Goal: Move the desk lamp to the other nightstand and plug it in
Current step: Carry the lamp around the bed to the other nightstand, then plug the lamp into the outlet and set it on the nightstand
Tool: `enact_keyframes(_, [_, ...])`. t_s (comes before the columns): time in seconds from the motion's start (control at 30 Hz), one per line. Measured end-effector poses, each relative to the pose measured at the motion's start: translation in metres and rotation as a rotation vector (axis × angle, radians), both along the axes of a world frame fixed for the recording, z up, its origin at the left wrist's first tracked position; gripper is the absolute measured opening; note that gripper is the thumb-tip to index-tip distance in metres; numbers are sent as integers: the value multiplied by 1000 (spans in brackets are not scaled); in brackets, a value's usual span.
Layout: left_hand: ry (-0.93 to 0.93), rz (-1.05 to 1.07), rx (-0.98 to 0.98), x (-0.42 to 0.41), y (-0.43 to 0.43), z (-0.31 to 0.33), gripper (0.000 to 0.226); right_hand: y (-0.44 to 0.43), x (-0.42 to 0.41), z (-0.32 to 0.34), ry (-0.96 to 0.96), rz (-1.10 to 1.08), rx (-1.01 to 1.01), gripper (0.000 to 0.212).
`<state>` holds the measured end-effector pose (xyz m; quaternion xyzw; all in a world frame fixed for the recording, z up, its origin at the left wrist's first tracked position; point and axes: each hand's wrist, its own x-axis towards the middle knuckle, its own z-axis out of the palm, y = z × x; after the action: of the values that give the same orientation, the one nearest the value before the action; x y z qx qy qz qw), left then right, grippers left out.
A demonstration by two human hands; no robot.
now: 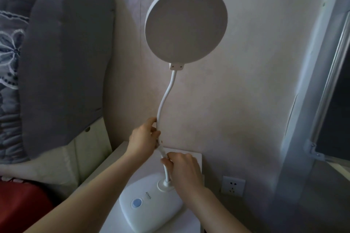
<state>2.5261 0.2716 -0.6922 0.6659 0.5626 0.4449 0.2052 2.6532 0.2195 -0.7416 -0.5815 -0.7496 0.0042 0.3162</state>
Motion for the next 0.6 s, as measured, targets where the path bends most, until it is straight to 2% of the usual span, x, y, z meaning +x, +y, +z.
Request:
enact_keyframes(0.13, [118,104,165,2,-23,-9,52,-8,11,3,45,-67,66,29])
enact_keyframes(0.23, [193,128,430,7,-45,-20,60,-16,23,4,217,-47,104,19])
enact_keyframes(0.3, [125,67,494,20,-59,-29,54,-20,33,5,372,-38,85,12])
enact_keyframes(0.33, [71,26,479,27,-64,-34,48,-21,38,7,448,-36,70,12])
enact_keyframes(0.4, [-30,-78,323,51,-70,-43,38,-23,55,10,542,-73,61,19])
enact_keyframes(0.53, [-189,-398,-159,105,-71,-47,27,-26,94,22,497,-231,83,28])
enact_keyframes(0.6, [-190,-510,-244,132,-75,-45,25,-26,111,27,525,-239,19,25])
